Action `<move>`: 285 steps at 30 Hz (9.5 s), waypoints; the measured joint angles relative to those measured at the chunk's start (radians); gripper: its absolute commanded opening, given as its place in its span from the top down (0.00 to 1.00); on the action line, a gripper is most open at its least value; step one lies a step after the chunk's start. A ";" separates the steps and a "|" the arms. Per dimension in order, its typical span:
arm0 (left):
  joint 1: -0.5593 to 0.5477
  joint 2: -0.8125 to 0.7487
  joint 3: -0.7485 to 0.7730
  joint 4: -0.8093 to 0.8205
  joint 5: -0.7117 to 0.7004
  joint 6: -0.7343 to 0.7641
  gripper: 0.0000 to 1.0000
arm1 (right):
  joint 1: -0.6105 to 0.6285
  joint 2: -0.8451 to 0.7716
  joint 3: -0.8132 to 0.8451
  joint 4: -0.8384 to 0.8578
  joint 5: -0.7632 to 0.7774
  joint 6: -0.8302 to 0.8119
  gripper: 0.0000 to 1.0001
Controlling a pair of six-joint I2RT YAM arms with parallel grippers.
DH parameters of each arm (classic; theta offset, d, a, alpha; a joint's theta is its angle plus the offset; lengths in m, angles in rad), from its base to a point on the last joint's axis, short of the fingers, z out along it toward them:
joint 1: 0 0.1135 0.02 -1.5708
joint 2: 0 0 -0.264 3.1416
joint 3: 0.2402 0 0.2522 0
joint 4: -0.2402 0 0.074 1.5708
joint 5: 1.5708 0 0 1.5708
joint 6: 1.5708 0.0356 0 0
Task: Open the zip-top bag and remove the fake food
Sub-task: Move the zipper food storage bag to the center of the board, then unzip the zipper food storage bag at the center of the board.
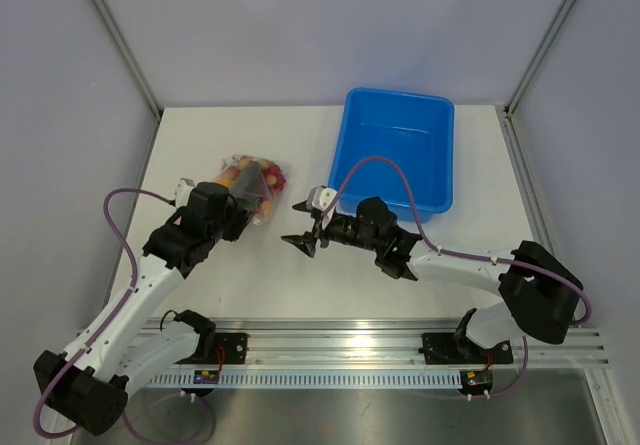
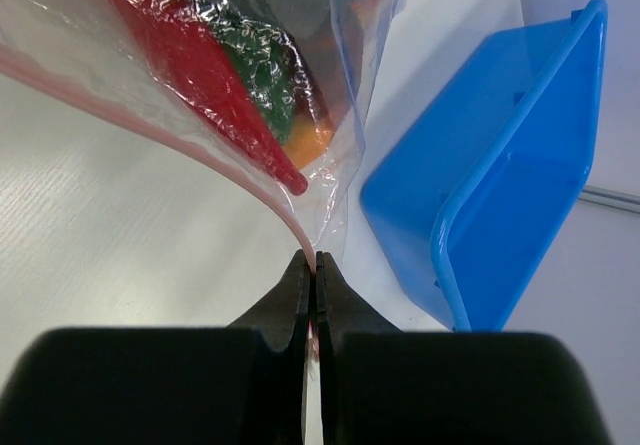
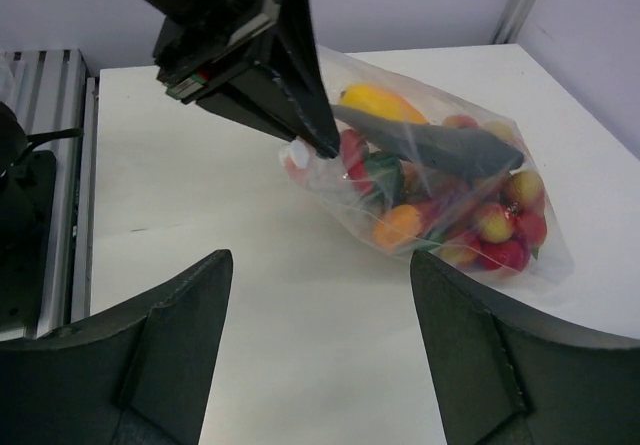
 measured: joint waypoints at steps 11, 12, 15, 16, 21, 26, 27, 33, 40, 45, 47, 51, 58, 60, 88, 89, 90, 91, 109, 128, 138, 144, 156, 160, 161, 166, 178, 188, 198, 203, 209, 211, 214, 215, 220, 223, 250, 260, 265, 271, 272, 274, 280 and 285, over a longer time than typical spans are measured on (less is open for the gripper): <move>-0.073 -0.025 -0.003 -0.007 -0.001 0.023 1.00 | 0.057 0.090 -0.002 0.034 0.060 -0.130 0.40; -0.082 -0.025 -0.003 -0.009 -0.002 0.023 1.00 | 0.057 0.091 -0.002 0.035 0.066 -0.137 0.39; -0.102 -0.026 -0.003 -0.010 -0.002 0.023 1.00 | 0.058 0.092 -0.002 0.049 0.072 -0.154 0.37; -0.106 -0.026 -0.003 -0.010 -0.002 0.023 1.00 | 0.058 0.095 -0.002 0.060 0.073 -0.160 0.37; -0.123 -0.025 -0.003 -0.013 -0.002 0.023 1.00 | 0.067 0.122 -0.002 0.086 0.071 -0.187 0.36; -0.126 -0.025 0.000 -0.019 -0.003 0.026 1.00 | 0.085 0.155 0.004 0.081 0.071 -0.217 0.37; -0.127 -0.025 0.002 -0.020 -0.004 0.026 1.00 | 0.090 0.157 0.005 0.081 0.071 -0.222 0.37; -0.133 -0.025 0.003 -0.023 -0.005 0.026 1.00 | 0.104 0.159 0.019 0.083 0.073 -0.232 0.39; -0.137 -0.016 0.003 -0.023 -0.003 0.026 1.00 | 0.107 0.176 0.031 0.091 0.074 -0.232 0.44; -0.140 -0.011 0.003 -0.022 -0.002 0.026 1.00 | 0.107 0.195 0.034 0.097 0.074 -0.230 0.51; -0.141 -0.011 0.003 -0.023 -0.002 0.026 1.00 | 0.107 0.201 0.038 0.100 0.074 -0.230 0.51; -0.143 -0.011 0.003 -0.021 -0.001 0.026 1.00 | 0.109 0.208 0.042 0.105 0.074 -0.230 0.54; -0.147 -0.005 0.003 -0.014 0.002 0.026 1.00 | 0.113 0.208 0.045 0.113 0.092 -0.223 0.76; -0.147 -0.005 0.003 -0.007 0.002 0.027 1.00 | 0.114 0.208 0.046 0.113 0.096 -0.218 0.88; -0.158 -0.245 -0.019 0.217 -0.092 0.479 0.24 | 0.119 0.126 0.080 -0.055 0.180 -0.139 1.00; -0.158 -0.258 -0.030 0.242 -0.082 0.503 0.20 | 0.119 0.120 0.082 -0.068 0.180 -0.136 1.00; -0.158 -0.269 -0.042 0.267 -0.065 0.532 0.15 | 0.119 0.113 0.084 -0.078 0.181 -0.132 1.00; -0.158 -0.276 -0.051 0.289 -0.047 0.564 0.10 | 0.119 0.106 0.085 -0.087 0.183 -0.130 1.00; -0.158 -0.300 -0.258 0.721 0.187 0.806 0.01 | 0.117 -0.034 0.139 -0.325 0.187 -0.042 1.00; -0.158 -0.355 -0.431 1.038 0.340 0.977 0.01 | -0.020 -0.098 0.166 -0.467 -0.091 0.059 1.00; -0.158 -0.267 -0.429 1.085 0.484 1.078 0.09 | -0.033 -0.100 0.184 -0.522 -0.179 0.070 1.00; -0.158 -0.326 -0.431 1.143 0.549 1.116 0.19 | -0.046 -0.100 0.185 -0.526 -0.205 0.084 1.00; -0.158 -0.229 -0.439 1.227 0.621 1.128 0.01 | -0.064 -0.105 0.185 -0.525 -0.241 0.106 1.00; -0.158 -0.245 -0.451 1.231 0.602 1.120 0.01 | -0.064 -0.105 0.185 -0.525 -0.249 0.109 1.00; -0.158 -0.254 -0.455 1.231 0.601 1.122 0.01 | -0.065 -0.105 0.185 -0.525 -0.251 0.111 1.00; -0.158 -0.270 -0.463 1.236 0.602 1.128 0.04 | -0.072 -0.105 0.185 -0.525 -0.268 0.117 1.00; -0.158 -0.237 -0.461 1.238 0.669 1.154 0.31 | -0.091 -0.114 0.186 -0.525 -0.330 0.141 1.00; -0.158 -0.229 -0.459 1.225 0.729 1.167 0.51 | -0.101 -0.137 0.186 -0.526 -0.359 0.146 1.00; -0.158 -0.229 -0.441 1.210 0.770 1.170 0.66 | -0.106 -0.139 0.186 -0.525 -0.366 0.149 1.00; -0.158 -0.222 -0.440 1.209 0.784 1.170 0.62 | -0.108 -0.139 0.186 -0.526 -0.365 0.153 1.00; -0.158 -0.204 -0.428 1.204 0.805 1.167 0.59 | -0.112 -0.139 0.186 -0.526 -0.365 0.157 1.00; -0.158 -0.203 -0.426 1.200 0.806 1.165 0.62 | -0.113 -0.139 0.186 -0.526 -0.365 0.157 1.00; -0.158 -0.203 -0.423 1.194 0.806 1.163 0.68 | -0.113 -0.140 0.186 -0.526 -0.365 0.159 1.00; -0.158 -0.203 -0.423 1.193 0.806 1.162 0.71 | -0.113 -0.140 0.186 -0.526 -0.365 0.160 1.00; -0.158 -0.202 -0.421 1.183 0.810 1.161 0.83 | -0.119 -0.146 0.186 -0.526 -0.362 0.161 1.00; -0.158 -0.202 -0.417 1.181 0.810 1.162 0.93 | -0.120 -0.151 0.186 -0.525 -0.357 0.164 1.00; -0.159 -0.219 -0.393 1.107 0.737 1.171 1.00 | -0.164 -0.201 0.125 -0.435 -0.284 0.271 1.00; -0.161 -0.317 -0.373 0.912 0.570 1.154 1.00 | -0.178 -0.207 0.113 -0.396 -0.247 0.299 1.00; -0.161 -0.384 -0.373 0.825 0.513 1.132 1.00 | -0.183 -0.206 0.113 -0.389 -0.242 0.311 1.00; -0.161 -0.517 -0.416 0.754 0.460 1.099 1.00 | -0.190 -0.206 0.111 -0.367 -0.240 0.326 1.00; -0.161 -0.539 -0.422 0.741 0.449 1.094 1.00 | -0.192 -0.206 0.109 -0.362 -0.239 0.329 1.00; -0.161 -0.580 -0.432 0.713 0.427 1.090 1.00 | -0.196 -0.206 0.106 -0.355 -0.232 0.337 1.00; -0.161 -0.711 -0.459 0.616 0.359 1.073 1.00 | -0.211 -0.200 0.100 -0.328 -0.211 0.360 1.00; -0.161 -0.770 -0.473 0.550 0.303 1.056 1.00 | -0.225 -0.185 0.094 -0.301 -0.187 0.380 1.00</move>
